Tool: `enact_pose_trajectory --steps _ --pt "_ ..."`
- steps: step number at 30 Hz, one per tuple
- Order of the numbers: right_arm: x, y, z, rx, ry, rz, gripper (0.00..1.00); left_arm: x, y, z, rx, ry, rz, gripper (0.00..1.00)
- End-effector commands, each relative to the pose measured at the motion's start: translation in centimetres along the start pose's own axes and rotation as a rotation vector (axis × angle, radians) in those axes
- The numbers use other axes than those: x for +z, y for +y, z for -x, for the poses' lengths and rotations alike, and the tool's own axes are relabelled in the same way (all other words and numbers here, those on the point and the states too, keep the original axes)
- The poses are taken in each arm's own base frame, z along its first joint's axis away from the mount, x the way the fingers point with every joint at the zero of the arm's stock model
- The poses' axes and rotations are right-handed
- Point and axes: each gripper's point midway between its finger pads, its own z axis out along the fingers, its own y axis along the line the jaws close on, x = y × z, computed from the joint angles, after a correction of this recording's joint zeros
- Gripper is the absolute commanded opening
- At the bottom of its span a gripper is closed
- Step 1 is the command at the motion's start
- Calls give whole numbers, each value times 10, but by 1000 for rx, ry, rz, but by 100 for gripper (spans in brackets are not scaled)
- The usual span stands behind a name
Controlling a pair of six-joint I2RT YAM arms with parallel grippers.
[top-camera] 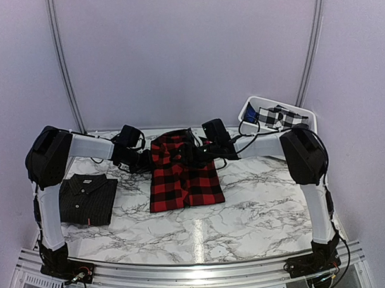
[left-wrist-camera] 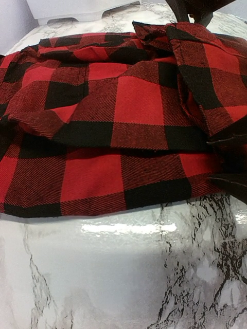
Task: Fold and stack the long sleeve shirts
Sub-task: Smooth out the 2/3-rectangle-folded shirt at the center of the board.
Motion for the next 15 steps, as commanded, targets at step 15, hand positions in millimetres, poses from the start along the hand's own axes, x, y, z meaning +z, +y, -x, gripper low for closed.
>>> enact_pose_trajectory --steps 15 --pt "19 3 24 -33 -4 214 99 -1 -7 5 17 8 -14 20"
